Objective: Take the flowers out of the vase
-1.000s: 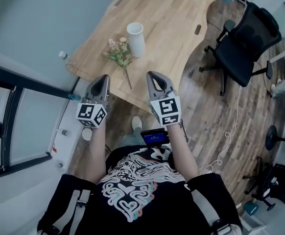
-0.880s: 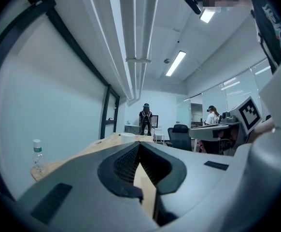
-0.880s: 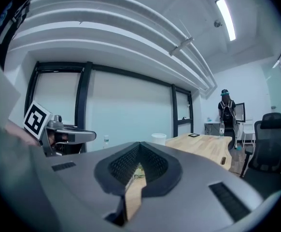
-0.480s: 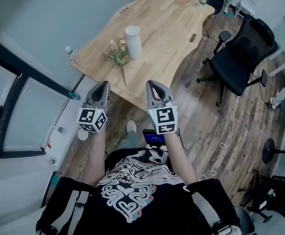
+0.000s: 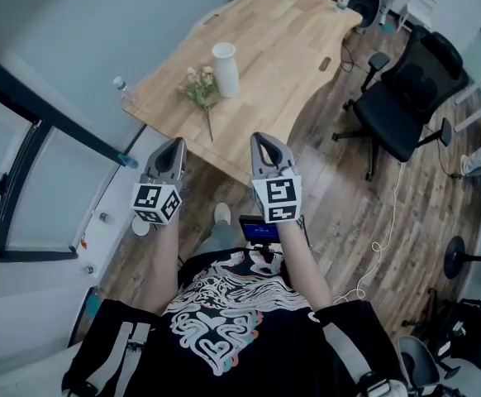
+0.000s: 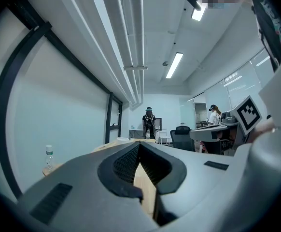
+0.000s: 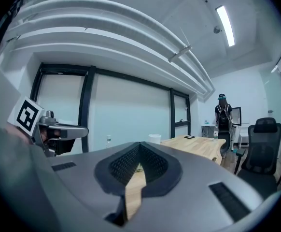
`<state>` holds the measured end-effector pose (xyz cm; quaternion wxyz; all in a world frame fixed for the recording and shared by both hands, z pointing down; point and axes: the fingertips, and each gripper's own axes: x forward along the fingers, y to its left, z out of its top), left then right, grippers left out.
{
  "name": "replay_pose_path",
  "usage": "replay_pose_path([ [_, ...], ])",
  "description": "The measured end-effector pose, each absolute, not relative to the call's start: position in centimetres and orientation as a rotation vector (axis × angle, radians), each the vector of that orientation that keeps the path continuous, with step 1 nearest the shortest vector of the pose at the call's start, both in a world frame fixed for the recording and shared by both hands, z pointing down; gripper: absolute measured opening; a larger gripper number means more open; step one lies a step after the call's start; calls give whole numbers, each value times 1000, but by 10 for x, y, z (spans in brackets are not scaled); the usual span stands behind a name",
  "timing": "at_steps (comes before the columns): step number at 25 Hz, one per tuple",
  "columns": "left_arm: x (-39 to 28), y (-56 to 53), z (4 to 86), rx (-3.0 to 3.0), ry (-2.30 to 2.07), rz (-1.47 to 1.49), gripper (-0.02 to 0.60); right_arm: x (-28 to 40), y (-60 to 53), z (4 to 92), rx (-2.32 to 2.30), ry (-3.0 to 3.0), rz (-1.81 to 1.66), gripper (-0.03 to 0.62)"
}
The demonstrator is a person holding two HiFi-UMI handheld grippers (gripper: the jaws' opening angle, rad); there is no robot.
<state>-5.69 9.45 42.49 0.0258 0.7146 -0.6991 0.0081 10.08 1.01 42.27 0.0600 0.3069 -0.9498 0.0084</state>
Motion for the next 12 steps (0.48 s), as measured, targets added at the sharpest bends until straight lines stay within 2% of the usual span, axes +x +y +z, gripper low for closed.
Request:
replay_pose_path([
  [12,-75,100,418,2177,-2216,32,3,87,9,411,920,-2912,52,6],
])
